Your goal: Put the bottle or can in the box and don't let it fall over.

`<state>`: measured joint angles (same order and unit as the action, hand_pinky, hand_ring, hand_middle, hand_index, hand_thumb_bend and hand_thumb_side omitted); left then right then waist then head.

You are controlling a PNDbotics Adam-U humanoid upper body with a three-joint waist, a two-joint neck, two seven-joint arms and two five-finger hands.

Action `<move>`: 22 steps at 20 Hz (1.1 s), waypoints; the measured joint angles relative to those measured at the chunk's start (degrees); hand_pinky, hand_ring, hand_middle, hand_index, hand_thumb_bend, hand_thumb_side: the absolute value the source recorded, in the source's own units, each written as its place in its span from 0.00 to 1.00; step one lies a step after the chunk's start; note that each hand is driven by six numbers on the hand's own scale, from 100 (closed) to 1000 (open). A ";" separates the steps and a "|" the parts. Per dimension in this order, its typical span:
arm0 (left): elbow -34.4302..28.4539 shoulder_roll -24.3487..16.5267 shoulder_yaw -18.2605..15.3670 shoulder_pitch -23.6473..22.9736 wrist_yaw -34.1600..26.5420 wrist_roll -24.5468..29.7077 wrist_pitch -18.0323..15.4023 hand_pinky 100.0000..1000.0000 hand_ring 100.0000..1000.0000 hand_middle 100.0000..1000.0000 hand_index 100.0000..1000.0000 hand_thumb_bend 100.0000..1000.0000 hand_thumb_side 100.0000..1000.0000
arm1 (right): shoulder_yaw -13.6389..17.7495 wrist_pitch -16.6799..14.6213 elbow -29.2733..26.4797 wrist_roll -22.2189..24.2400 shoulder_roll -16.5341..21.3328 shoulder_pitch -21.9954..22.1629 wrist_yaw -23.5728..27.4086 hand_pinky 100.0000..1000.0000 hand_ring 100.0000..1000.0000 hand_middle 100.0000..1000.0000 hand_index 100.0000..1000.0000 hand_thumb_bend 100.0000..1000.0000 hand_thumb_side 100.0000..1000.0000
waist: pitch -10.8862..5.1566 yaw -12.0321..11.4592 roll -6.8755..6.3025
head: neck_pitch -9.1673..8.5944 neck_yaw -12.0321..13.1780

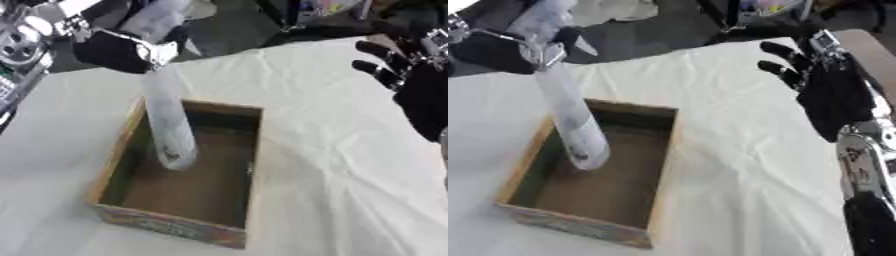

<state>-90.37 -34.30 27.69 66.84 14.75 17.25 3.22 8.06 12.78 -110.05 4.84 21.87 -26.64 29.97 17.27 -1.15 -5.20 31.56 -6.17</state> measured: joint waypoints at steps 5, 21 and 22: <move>0.32 0.00 0.35 -0.41 -0.08 -0.06 0.35 0.49 0.26 0.38 0.44 0.00 0.00 | 0.00 -0.05 0.00 0.12 -0.01 0.00 -0.11 0.82 0.87 0.97 0.76 0.00 0.55 | 0.30 -0.04 0.06 | 0.00 0.01; 1.05 0.49 0.69 -1.71 -1.45 0.69 -0.60 0.66 0.60 0.67 0.68 0.25 0.49 | -0.01 0.00 0.00 0.30 -0.43 0.00 -0.27 0.82 0.87 0.97 0.76 0.00 0.56 | 0.43 -0.38 0.39 | 0.01 -0.05; 1.08 0.50 0.67 -1.72 -1.57 0.68 -0.63 0.67 0.62 0.68 0.69 0.26 0.51 | -0.01 0.04 0.00 0.33 -0.43 0.00 -0.27 0.82 0.87 0.97 0.76 0.00 0.56 | 0.46 -0.38 0.40 | 0.00 -0.05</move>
<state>-89.28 -33.80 28.36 65.12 13.18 17.93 2.59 8.05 12.81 -110.05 5.18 21.45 -26.64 29.70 17.73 -1.53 -4.80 31.56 -6.22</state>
